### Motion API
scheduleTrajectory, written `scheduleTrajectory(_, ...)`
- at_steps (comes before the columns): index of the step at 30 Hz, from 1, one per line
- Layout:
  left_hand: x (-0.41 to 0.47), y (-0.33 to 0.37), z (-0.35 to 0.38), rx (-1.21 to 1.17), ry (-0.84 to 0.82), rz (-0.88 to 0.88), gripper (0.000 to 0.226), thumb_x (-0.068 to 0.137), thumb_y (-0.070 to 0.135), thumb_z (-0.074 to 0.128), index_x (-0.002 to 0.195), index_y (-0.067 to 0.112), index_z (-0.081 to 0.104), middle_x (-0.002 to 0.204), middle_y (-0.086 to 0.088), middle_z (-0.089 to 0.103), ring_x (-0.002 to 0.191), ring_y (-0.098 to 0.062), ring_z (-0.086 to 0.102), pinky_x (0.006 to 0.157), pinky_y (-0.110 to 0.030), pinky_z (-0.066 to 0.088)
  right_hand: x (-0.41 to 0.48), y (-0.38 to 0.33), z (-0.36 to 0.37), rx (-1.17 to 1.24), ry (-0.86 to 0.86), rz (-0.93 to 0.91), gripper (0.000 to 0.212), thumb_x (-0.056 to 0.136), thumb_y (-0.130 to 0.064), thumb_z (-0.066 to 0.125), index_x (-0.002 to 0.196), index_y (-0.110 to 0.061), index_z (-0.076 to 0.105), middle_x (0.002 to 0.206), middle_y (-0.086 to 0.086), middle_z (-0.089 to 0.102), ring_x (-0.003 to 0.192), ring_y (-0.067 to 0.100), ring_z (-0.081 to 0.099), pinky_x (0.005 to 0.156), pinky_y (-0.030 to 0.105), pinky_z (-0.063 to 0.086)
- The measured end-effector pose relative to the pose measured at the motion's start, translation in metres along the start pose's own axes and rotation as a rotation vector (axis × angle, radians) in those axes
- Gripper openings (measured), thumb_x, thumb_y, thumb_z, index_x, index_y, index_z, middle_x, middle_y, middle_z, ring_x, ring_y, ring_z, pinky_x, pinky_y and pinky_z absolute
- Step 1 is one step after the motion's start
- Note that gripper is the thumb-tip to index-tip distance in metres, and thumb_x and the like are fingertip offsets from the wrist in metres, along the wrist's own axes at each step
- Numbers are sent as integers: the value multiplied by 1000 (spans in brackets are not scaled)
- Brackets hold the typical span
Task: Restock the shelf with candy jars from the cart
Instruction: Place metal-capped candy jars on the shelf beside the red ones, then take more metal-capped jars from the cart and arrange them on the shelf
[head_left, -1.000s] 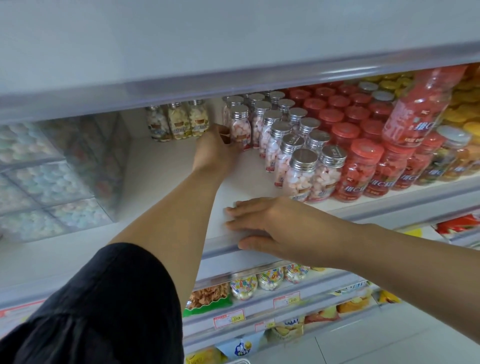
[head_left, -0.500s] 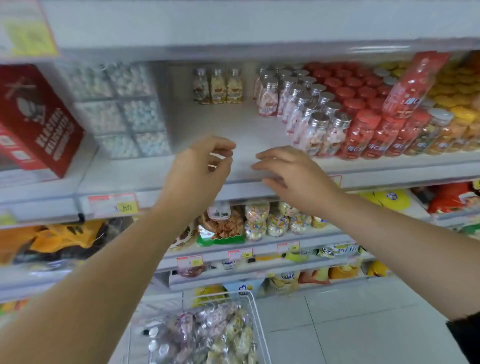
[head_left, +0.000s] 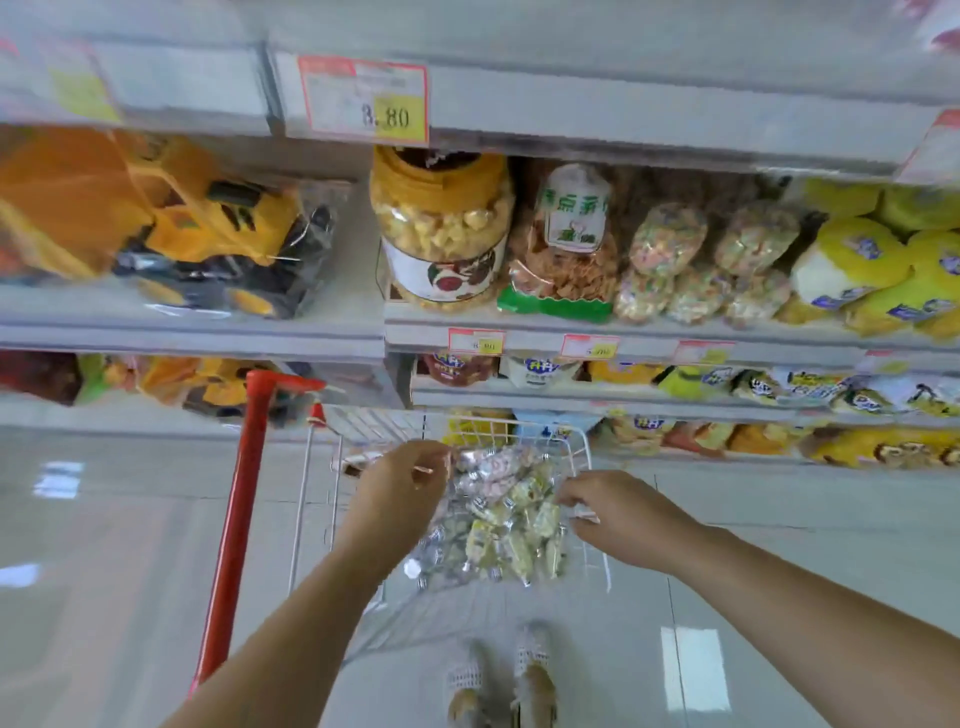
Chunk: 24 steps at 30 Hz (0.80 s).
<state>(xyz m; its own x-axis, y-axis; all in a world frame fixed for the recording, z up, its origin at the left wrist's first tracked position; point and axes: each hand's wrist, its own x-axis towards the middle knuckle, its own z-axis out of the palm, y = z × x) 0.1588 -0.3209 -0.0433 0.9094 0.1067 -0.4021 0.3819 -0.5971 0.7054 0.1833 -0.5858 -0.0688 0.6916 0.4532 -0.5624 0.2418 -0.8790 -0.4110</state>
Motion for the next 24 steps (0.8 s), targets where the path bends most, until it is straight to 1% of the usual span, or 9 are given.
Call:
scheduleTrajectory(3,13,-59,22,2,10,-156,19,92,12,64,106,24,68,102,0,71,94,-19,68,82,-28,50,40,14,37,-8,-102,44,37,92,-30,57,129,-29,56,130,-5,56,119,18,54,92,38,48)
scheduleTrajectory(5,25,-98,36,50,44,-250,33,91,14,65,124,18,64,120,-8,65,108,-25,63,90,-31,45,71,23,58,-49,-130,42,42,91,-32,58,132,-32,51,135,-4,51,125,20,49,93,39,47)
scheduleTrajectory(8,41,-144,53,128,72,-334,54,91,18,65,142,23,47,137,-10,51,123,-26,51,101,-35,39,116,32,83,-109,-94,31,54,91,-28,59,142,-29,43,148,1,40,134,24,40,100,40,45)
scheduleTrajectory(11,55,-175,75,193,14,-334,65,92,19,65,149,26,36,143,-12,41,127,-31,47,102,-41,41,155,37,104,-225,-71,-34,63,93,-17,59,151,-22,34,157,4,27,144,25,26,111,40,36)
scheduleTrajectory(15,74,-203,101,278,-66,-282,72,91,21,65,152,27,28,147,-13,32,132,-35,40,106,-44,41,187,44,129,-360,-75,-57,78,91,-7,57,156,-23,17,163,4,11,149,28,11,120,43,24)
scheduleTrajectory(17,83,-212,110,330,-93,-296,73,93,24,64,153,33,23,149,-10,25,134,-33,38,102,-43,46,195,48,138,-382,-49,-60,83,87,0,56,156,-23,15,162,4,13,149,30,11,119,45,25)
scheduleTrajectory(19,90,-218,116,367,-80,-297,70,93,27,64,151,37,25,145,-6,20,131,-31,37,95,-43,51,202,51,144,-402,9,-68,83,84,4,55,154,-22,19,158,7,23,144,30,19,116,44,30)
scheduleTrajectory(22,96,-224,124,405,-34,-283,65,94,25,64,148,38,32,138,-7,21,125,-31,37,94,-42,51,209,56,149,-397,58,-50,74,86,-1,57,151,-21,27,148,7,35,135,28,29,109,39,37)
scheduleTrajectory(24,99,-227,128,427,5,-264,59,94,23,64,145,36,39,133,-8,25,119,-32,39,87,-42,52,210,58,151,-398,67,-49,69,88,-6,59,148,-19,30,143,6,38,131,27,31,105,37,40)
